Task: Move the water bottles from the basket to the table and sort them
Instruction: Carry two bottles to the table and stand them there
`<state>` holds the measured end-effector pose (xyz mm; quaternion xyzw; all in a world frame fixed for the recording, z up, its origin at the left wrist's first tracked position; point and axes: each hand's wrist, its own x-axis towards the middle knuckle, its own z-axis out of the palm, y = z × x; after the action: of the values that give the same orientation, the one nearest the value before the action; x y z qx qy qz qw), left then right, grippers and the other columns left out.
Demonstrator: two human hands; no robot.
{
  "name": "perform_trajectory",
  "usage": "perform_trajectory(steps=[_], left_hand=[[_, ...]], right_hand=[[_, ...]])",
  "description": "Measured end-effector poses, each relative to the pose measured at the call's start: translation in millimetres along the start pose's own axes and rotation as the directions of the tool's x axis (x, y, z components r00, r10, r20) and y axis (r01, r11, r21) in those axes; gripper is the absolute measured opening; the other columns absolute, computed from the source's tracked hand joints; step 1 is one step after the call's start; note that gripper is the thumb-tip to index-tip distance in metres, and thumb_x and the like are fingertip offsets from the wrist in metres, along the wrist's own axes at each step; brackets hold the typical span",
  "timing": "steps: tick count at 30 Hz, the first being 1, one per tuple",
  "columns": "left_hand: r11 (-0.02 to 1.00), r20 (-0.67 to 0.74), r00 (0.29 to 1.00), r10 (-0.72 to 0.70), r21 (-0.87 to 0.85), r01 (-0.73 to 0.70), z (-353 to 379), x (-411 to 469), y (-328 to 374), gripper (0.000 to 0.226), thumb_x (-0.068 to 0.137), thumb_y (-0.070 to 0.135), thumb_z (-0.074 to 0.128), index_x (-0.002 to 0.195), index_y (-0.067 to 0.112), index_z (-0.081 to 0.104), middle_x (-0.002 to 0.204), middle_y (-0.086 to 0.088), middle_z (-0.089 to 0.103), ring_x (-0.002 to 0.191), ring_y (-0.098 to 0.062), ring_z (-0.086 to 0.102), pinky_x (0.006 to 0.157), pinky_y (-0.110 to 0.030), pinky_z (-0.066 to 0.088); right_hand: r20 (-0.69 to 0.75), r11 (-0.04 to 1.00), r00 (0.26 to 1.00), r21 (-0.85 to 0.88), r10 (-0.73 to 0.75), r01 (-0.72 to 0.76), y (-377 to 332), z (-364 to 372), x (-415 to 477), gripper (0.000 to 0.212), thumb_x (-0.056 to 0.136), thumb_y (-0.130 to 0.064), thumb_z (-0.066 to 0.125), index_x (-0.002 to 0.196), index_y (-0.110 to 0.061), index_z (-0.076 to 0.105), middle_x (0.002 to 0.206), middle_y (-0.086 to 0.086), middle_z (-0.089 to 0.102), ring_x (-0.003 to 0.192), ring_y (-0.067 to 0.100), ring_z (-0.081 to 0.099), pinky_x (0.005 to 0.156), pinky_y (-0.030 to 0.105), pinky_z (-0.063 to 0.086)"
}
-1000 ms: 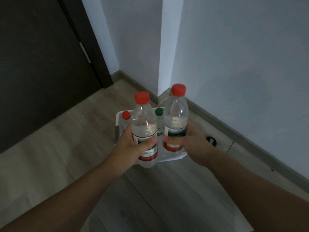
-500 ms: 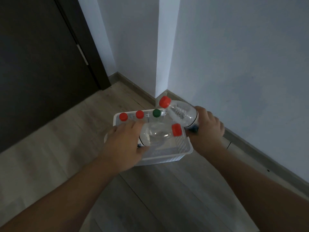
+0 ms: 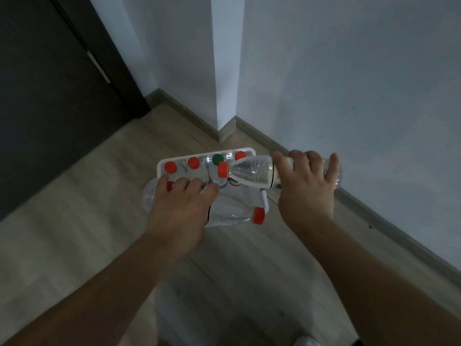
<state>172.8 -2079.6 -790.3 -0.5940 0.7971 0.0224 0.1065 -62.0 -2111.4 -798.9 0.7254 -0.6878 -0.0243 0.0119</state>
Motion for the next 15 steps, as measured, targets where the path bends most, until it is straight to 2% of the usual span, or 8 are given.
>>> perform_trajectory(steps=[2,5,9,15], left_hand=[[0.999,0.012,0.999,-0.031,-0.016,0.031,-27,-15,4,0.081,0.062,0.034,0.088,0.137,0.026,0.058,0.124,-0.003,0.068,0.114,-0.030,0.063,0.104,-0.060,0.041],[0.997,0.023,0.999,-0.048,-0.065,0.049,-82,-43,11,0.080,0.058,0.032,0.090,0.132,0.023,0.060,0.120,-0.006,0.068,0.110,-0.033,0.064,0.101,-0.061,0.041],[0.998,0.071,0.997,-0.016,-0.065,0.021,-182,-82,19,0.083,0.058,0.029,0.090,0.133,0.022,0.055,0.114,-0.006,0.067,0.107,-0.032,0.063,0.100,-0.059,0.041],[0.997,0.068,0.995,0.073,-0.037,-0.071,-354,-126,29,0.080,0.067,0.037,0.087,0.137,0.026,0.050,0.123,-0.004,0.065,0.117,-0.029,0.060,0.103,-0.055,0.039]], right_hand=[[-0.027,0.997,0.997,0.034,0.067,-0.066,3,-29,-8,0.081,0.074,-0.005,0.070,0.145,-0.031,0.040,0.136,0.010,0.052,0.132,0.039,0.041,0.118,0.070,0.012],[0.007,0.990,0.993,0.067,0.121,-0.121,9,-86,-25,0.077,0.075,-0.001,0.064,0.143,-0.030,0.041,0.133,0.010,0.053,0.130,0.038,0.042,0.119,0.069,0.013],[0.063,0.984,0.986,0.083,0.152,-0.157,20,-190,-51,0.076,0.077,-0.001,0.062,0.144,-0.030,0.041,0.133,0.008,0.054,0.129,0.038,0.044,0.119,0.068,0.011],[0.057,0.979,0.982,0.088,0.182,-0.186,43,-355,-93,0.073,0.081,-0.005,0.068,0.144,-0.032,0.042,0.135,0.003,0.056,0.130,0.036,0.045,0.119,0.068,0.014]])
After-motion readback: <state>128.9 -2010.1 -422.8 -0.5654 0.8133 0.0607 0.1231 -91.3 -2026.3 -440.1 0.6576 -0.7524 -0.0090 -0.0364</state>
